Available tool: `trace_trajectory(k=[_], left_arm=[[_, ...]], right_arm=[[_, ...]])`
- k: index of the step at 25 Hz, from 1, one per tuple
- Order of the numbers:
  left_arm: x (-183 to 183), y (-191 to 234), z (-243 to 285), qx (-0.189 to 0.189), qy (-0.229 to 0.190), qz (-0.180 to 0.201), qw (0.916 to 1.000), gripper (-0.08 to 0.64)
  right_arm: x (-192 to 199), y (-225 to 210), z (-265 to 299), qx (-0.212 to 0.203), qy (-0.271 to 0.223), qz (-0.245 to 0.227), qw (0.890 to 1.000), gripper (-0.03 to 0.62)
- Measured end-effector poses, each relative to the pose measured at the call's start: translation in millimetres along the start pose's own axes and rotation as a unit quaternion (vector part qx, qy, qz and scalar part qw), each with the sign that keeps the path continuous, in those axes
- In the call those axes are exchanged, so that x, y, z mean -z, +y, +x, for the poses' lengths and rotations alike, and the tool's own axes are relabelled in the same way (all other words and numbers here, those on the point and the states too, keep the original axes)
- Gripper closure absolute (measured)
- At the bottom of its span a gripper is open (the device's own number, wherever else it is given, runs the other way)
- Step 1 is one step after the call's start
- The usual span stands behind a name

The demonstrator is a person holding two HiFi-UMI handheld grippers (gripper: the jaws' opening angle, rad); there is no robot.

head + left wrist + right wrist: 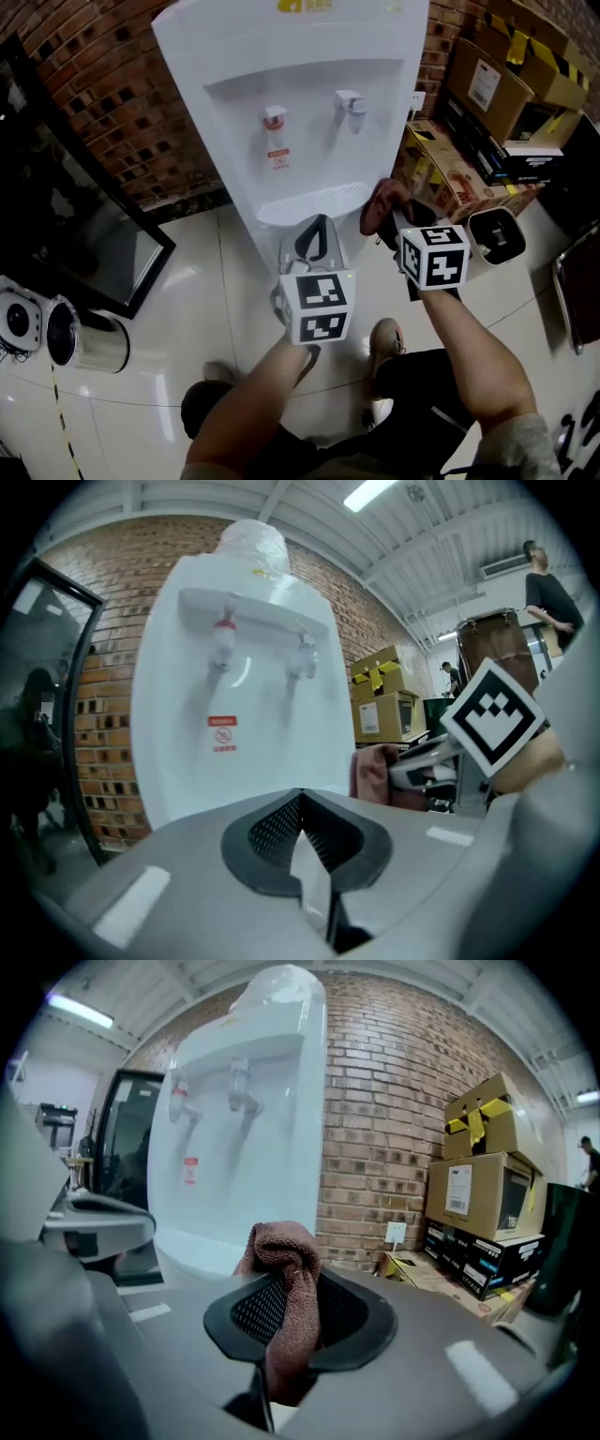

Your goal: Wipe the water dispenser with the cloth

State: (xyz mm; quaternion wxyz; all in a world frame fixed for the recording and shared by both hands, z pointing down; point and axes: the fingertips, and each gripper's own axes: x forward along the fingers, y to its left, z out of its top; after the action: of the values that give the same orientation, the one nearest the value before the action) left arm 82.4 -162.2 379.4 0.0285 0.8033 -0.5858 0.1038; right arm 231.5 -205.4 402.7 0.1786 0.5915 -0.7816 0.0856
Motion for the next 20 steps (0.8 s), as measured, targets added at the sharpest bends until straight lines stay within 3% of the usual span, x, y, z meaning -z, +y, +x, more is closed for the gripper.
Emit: trace_trajectory(k=[2,5,7,10,14,17,20], left_arm=[[-6,28,-19,-0.027,-0.005,-0.008,0.9996,0.56],[-7,78,-53,-0.086,-0.006,0.001,0.9963,0.56],[3,112,-75,-0.127,0.005,0.004,0.9919,0.56],[18,152,-96,-0.169,0.018,-0.024,0.9852,0.56],[22,164,-101,-0.172,0.006,-0.038,0.9844,0.56],[30,165,-93,-0.166,0.002,-0.027,0.9858,0.56],[55,172,-88,-0.168,0.024,-0.007,0.9855,0.56]], right_arm=[[-24,23,-17,-0.02,-0.042,0.019,0.999,0.502],[-53,83,-28,-0.072,-0.093,0.003,0.993,0.502],[-56,130,-25,-0.117,-0.101,-0.027,0.988,0.502],[-46,197,-13,-0.181,-0.091,-0.071,0.977,0.502],[-26,256,4,-0.224,-0.073,-0.09,0.968,0.502],[-7,277,23,-0.222,-0.056,-0.102,0.968,0.502],[11,292,40,-0.22,-0.036,-0.097,0.97,0.502]])
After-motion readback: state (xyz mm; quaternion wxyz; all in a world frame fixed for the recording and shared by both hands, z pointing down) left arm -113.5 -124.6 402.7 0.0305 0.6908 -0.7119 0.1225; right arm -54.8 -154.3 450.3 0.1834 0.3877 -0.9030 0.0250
